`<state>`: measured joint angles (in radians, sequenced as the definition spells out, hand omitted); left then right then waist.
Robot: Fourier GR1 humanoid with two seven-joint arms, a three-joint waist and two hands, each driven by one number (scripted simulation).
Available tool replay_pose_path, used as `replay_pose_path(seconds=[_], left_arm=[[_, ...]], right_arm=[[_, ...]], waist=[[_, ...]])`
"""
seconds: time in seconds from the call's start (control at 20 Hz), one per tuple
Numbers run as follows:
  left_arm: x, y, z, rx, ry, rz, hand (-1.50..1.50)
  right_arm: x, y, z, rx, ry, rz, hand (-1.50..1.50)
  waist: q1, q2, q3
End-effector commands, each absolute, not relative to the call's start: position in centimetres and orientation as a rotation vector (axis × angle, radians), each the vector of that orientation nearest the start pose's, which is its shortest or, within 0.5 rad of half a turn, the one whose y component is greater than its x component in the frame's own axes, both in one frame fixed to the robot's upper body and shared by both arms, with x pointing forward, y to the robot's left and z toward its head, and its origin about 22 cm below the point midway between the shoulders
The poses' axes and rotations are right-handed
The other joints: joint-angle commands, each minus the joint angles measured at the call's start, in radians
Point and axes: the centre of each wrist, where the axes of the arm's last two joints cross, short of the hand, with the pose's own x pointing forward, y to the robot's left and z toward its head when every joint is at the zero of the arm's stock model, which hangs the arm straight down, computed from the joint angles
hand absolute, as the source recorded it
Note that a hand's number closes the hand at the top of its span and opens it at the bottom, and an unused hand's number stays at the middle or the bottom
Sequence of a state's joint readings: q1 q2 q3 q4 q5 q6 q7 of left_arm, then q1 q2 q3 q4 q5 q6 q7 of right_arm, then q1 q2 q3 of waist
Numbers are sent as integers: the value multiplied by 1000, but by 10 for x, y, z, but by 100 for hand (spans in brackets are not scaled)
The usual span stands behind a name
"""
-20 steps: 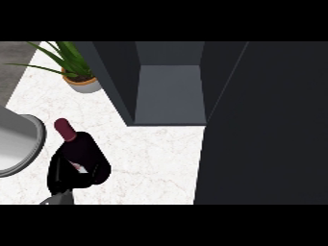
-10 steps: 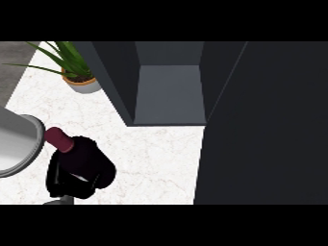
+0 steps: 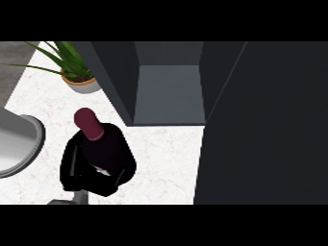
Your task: Pick up the wine, place it into the cabinet and close the cabinet
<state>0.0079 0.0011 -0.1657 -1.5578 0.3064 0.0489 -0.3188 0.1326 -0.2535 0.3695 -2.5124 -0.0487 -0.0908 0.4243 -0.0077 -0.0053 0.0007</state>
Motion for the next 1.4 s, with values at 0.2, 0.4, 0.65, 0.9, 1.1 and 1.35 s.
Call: replay_pose_path(seconds=[0.2, 0.4, 0.65, 0.9, 1.1, 1.35], left_arm=[[263, 133, 54, -319, -1795, 217, 150], [267, 117, 64, -304, -1735, 237, 150], [297, 104, 62, -229, -1714, 243, 150], [312, 98, 36, -158, -1711, 207, 150], [332, 85, 46, -129, -1679, 191, 150], [313, 79, 1, -97, -1660, 183, 150]], right_arm=[[94, -209, 207, 336, -1937, 308, -150], [89, -206, 207, 327, -1933, 293, -150], [87, -211, 205, 323, -1932, 286, -150], [81, -210, 202, 314, -1937, 275, -150], [91, -207, 205, 333, -1925, 279, -150], [91, -212, 201, 341, -1921, 307, -150]], waist=[[-8, 4, 0], [-8, 3, -1], [-15, 5, -1], [-24, 5, -1], [-21, 8, -2], [-32, 9, -1]])
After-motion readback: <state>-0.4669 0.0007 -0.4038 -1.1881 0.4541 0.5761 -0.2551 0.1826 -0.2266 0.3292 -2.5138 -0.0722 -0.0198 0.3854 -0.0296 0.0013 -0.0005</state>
